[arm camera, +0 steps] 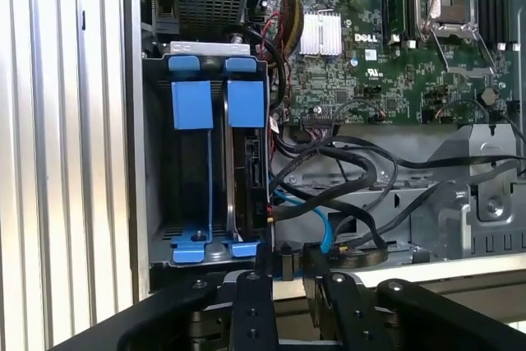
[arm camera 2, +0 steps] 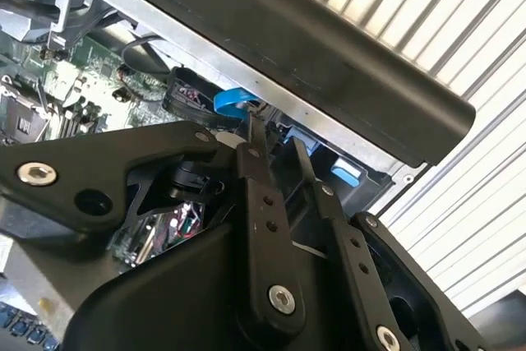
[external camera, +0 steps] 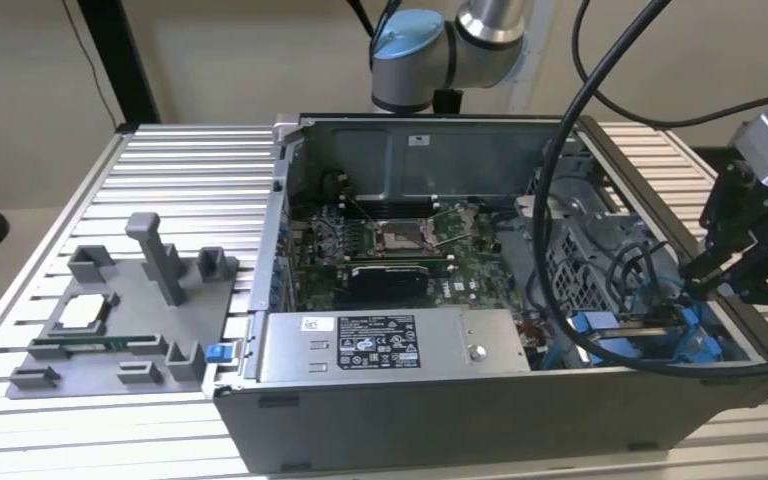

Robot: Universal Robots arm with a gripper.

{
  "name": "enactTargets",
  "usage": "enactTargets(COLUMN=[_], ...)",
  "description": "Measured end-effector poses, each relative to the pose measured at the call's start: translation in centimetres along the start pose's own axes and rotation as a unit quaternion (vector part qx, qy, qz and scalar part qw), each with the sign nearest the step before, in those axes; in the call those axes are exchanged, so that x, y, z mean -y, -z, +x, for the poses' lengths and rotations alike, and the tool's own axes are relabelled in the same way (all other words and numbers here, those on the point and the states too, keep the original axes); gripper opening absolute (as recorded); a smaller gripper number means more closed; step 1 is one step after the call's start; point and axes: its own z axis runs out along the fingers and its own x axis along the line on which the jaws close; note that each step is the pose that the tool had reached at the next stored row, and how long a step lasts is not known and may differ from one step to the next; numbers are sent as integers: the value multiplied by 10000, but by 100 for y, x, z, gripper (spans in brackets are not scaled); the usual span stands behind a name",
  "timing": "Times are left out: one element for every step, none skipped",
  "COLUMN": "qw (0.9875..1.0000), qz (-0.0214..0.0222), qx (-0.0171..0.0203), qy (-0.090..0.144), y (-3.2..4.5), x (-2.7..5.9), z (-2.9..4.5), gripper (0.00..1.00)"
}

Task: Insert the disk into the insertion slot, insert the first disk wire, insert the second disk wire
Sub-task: 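Insert the second disk wire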

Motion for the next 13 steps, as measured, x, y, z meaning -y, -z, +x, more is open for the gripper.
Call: enactTargets(qw=[10000,10000,10000,10000,10000,10000,10000,10000,10000,10000,10000,10000,10000], qz=[-1,-4,-7,-11,-15,-20,-26,-31,-35,-39,-44,-48,-52], qx=[0,0,0,0,2,5,10,15,23,33,42,51,60], qy=[-1,-2,-3,-5,-6,-7,-8,-9,-11,-13,-16,-19,-21], y=[0,0,0,1,5,11,22,38,56,74,91,107,118], x=[0,-1,-1,-2,-3,-5,-7,-9,-14,-20,-26,-33,-41], z=[0,0,0,0,0,-1,-4,-8,-11,-14,-18,-20,-22], gripper=[0,0,0,0,0,0,0,0,0,0,0,0,0])
